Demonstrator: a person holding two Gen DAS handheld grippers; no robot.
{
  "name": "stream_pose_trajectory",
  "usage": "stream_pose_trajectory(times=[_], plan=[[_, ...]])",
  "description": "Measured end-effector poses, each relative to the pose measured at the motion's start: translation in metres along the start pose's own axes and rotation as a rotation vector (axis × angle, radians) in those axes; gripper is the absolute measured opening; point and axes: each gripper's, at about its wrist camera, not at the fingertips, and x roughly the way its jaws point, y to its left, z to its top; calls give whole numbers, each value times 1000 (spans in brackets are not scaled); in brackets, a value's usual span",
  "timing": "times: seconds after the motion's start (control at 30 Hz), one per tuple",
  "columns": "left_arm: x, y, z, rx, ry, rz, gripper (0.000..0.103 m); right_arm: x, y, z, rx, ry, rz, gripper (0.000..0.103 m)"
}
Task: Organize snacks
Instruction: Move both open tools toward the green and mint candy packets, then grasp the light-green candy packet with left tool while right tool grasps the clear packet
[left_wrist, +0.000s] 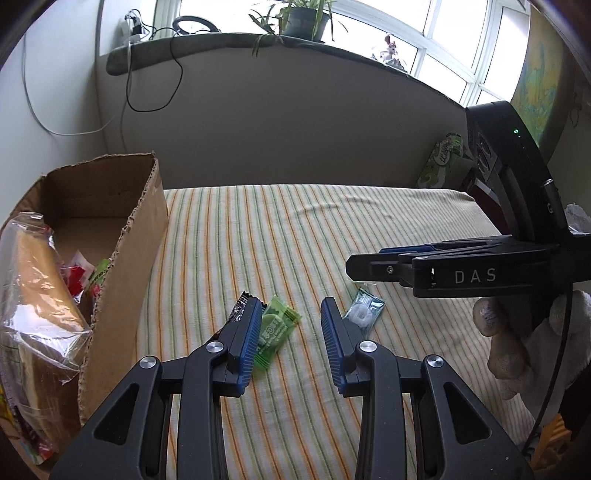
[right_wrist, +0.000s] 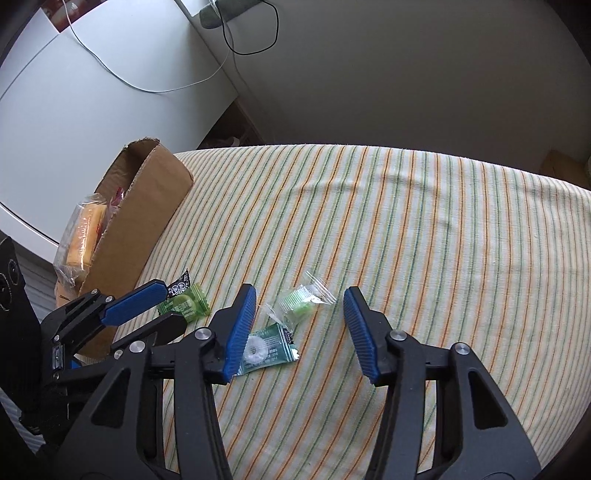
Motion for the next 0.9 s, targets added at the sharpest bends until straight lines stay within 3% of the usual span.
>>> stream_pose_trajectory(times=[0.43, 0.7, 0.9], plan=[[14, 0, -10, -6, 63, -31, 32, 5, 11, 2, -49, -19, -47, 53], [14, -9, -16, 51, 73, 2, 32, 10, 28, -3, -158, -44, -138, 53], [13, -10, -19, 67, 68, 12, 26, 12, 37, -10, -249, -58, -215, 45]])
